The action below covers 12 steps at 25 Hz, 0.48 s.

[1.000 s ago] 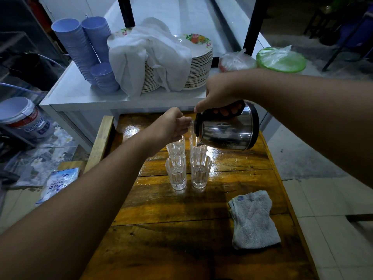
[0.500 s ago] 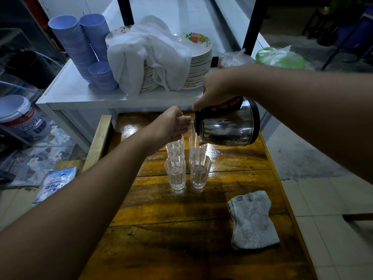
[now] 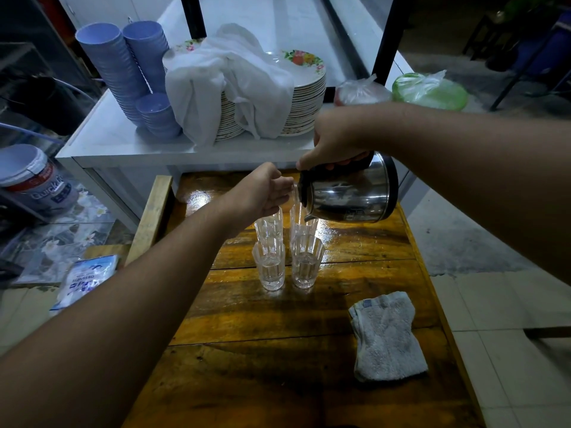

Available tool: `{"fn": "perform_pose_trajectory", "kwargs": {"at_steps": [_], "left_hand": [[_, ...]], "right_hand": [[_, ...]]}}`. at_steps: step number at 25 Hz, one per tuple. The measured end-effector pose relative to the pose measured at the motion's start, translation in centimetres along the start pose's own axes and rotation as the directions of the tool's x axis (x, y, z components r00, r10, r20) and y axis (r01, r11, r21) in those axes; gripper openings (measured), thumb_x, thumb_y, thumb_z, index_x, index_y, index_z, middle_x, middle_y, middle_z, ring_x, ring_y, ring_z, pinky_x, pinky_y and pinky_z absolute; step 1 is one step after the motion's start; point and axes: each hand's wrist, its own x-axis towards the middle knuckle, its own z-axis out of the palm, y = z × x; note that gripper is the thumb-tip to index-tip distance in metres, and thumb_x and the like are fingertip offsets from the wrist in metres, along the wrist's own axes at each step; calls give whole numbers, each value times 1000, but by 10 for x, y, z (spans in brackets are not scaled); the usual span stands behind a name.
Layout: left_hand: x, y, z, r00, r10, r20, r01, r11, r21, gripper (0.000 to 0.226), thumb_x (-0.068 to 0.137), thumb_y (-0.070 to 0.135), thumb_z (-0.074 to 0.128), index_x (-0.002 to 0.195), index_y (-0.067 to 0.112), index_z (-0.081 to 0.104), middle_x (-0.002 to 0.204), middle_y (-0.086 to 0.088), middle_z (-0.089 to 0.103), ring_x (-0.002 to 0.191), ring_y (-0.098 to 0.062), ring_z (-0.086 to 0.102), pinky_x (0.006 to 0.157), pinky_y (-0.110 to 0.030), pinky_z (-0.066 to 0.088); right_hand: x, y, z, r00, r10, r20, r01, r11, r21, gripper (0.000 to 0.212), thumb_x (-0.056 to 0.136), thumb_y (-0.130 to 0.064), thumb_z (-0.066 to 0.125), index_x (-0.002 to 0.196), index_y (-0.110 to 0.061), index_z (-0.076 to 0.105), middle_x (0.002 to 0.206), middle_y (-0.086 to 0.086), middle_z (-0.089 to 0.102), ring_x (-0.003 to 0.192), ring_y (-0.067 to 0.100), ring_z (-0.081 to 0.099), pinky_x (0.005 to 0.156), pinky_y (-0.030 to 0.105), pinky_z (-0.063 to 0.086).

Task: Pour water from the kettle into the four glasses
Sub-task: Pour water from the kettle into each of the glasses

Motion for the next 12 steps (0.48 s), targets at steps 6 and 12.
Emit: {"fn": "perform_pose_trajectory", "kwargs": {"at_steps": [6, 12], "left_hand": [[-1, 1, 6, 1000, -14, 5, 14, 1000, 14, 58, 100, 34, 21, 147, 9, 44, 153, -8, 48, 140, -21, 44, 116, -39, 31], [-2, 3, 13, 1000, -20, -8, 20, 1000, 11, 56, 100, 32, 22, 146, 10, 46, 152, -6, 49, 140, -21, 44, 115, -37, 31]], "right_hand": [[-9, 14, 17, 996, -22, -81, 24, 999, 28, 49, 90, -58, 61, 76, -12, 68, 68, 4, 66, 61, 16, 63, 61, 33, 54], [-15, 24, 28, 988, -32, -154, 40, 998, 50, 50, 92, -59, 58, 70, -15, 65, 64, 3, 65, 56, 15, 60, 46, 23, 38]]}}
